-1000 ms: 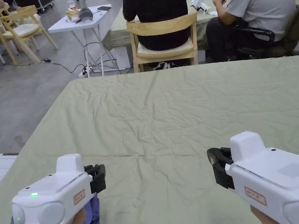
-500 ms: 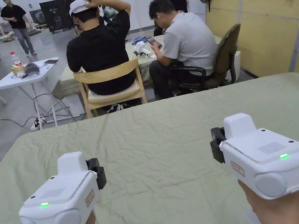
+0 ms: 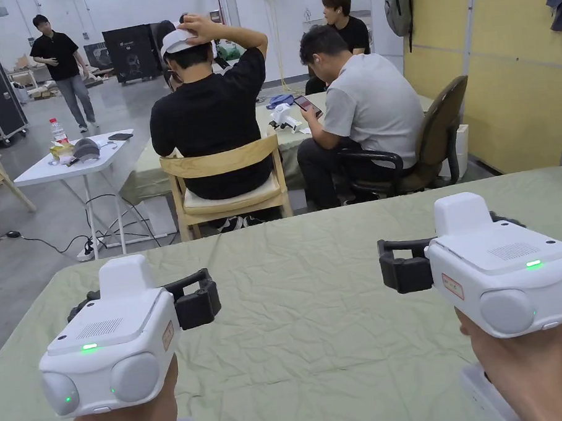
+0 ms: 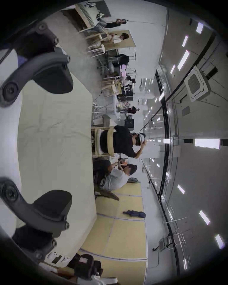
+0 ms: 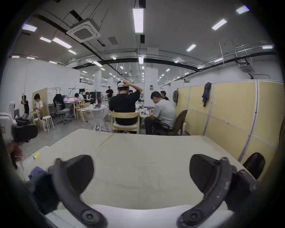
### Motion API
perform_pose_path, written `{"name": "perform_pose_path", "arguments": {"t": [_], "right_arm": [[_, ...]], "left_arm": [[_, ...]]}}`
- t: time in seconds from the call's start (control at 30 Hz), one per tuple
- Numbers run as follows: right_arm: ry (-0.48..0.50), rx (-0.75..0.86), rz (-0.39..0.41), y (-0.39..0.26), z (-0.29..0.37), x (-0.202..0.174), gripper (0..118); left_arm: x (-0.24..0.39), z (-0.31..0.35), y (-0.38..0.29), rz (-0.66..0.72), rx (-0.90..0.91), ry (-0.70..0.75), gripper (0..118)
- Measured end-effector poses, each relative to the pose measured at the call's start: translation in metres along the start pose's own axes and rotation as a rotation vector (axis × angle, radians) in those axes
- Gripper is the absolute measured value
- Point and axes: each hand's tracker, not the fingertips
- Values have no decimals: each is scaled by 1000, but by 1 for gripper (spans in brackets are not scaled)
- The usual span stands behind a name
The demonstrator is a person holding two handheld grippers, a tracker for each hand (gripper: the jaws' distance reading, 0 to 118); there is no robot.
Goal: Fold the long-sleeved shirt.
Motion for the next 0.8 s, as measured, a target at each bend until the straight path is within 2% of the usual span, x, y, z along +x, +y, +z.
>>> {"name": "perform_pose_path", "arguments": {"t": [0.1,0.8], "right_arm": [[47,27,-50,5,5,9,118],[26,40,-11,23,10,8,118]], "left_arm": [[-2,1,3,-24,26,29,118],[-21,5,13,-8,-5,56,118]]}}
